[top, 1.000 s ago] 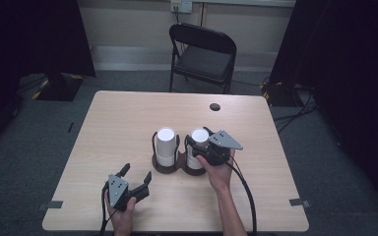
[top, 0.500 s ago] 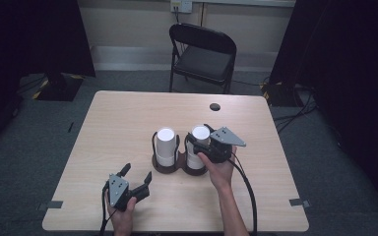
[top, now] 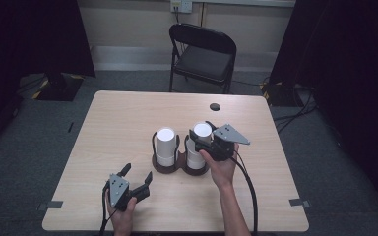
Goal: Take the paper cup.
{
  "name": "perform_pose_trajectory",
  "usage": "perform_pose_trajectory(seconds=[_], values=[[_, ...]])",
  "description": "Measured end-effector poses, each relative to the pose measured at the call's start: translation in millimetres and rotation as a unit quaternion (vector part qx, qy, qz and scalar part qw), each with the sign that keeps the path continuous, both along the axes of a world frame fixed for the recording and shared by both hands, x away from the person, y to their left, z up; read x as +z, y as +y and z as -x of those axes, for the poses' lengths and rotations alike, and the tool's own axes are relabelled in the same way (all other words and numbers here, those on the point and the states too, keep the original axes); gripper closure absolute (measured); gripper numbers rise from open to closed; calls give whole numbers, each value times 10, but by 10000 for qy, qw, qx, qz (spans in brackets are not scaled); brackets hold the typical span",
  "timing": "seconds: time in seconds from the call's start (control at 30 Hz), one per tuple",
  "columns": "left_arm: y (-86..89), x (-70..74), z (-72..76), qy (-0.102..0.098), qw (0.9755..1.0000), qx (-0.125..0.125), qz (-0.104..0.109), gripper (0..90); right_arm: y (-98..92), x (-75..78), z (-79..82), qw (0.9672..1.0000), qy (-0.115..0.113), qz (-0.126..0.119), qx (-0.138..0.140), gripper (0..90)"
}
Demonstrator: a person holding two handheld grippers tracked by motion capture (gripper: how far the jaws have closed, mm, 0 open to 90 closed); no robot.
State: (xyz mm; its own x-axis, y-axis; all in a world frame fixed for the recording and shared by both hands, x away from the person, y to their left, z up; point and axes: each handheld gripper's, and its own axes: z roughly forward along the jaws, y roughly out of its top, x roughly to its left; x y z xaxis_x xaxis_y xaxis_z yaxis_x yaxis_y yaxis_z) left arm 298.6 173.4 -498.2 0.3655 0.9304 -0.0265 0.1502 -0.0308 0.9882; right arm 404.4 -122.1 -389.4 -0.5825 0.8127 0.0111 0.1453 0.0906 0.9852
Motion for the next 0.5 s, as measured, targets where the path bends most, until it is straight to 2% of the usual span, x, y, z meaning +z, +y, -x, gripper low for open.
perform_pose_trajectory(seconds=[0.27, 0.5], values=[[3, 0, 3, 9, 10000, 23, 11, 197, -5, 63, 27, 9999, -24, -155, -22, 341], [-7, -1, -1, 2, 10000, 38, 23, 197, -3, 105, 25, 9999, -93, -88, -71, 341]])
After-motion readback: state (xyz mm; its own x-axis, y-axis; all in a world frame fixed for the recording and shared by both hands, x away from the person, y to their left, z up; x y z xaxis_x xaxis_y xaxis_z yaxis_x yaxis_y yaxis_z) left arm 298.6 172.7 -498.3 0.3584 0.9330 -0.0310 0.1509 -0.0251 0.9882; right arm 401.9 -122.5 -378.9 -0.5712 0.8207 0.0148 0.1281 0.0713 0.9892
